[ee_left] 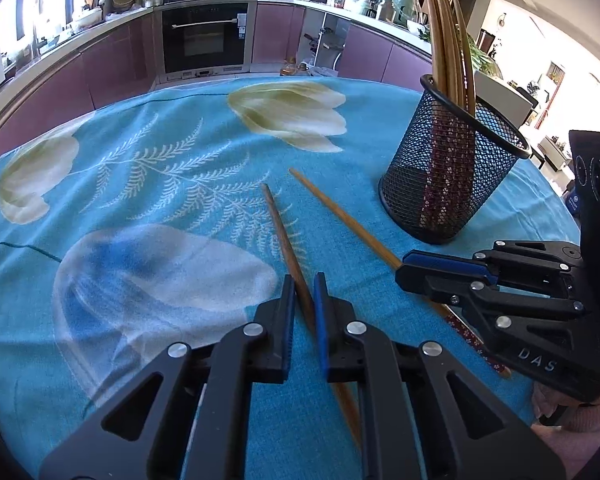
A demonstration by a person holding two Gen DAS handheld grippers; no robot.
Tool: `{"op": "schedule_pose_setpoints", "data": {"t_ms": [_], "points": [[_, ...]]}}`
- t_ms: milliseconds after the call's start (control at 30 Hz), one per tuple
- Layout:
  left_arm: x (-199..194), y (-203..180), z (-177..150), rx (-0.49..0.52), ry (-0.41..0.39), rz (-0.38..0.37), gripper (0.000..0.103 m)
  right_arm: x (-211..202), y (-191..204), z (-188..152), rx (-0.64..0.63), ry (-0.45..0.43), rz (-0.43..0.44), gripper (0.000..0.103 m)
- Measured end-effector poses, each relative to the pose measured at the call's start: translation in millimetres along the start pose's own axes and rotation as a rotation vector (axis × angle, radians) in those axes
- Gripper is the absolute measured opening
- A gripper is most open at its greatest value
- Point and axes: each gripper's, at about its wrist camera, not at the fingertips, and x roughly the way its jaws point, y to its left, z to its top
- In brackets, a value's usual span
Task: Organize utensils
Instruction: 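Lift the left tool's chopstick toward the holder while the right tool lifts its own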
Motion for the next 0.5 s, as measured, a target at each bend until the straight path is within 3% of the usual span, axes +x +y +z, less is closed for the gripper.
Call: {"op": "schedule_pose_setpoints", "data": {"t_ms": [267,400,500], "points": [[-11,-7,-8,0.035,-0.001,-0.034,0.009,-9,14,-3,-0.048,0.009,0.069,0.006],[-8,-9,-11,0.057,0.017,-0.027,0.008,-3,17,-5,-0.060,0.032,0.059,0.006],[-6,-9,-12,0.062,0.031,-0.021,0.014,2,19,-6,-0.072,0.053,0.042,0.006]]}}
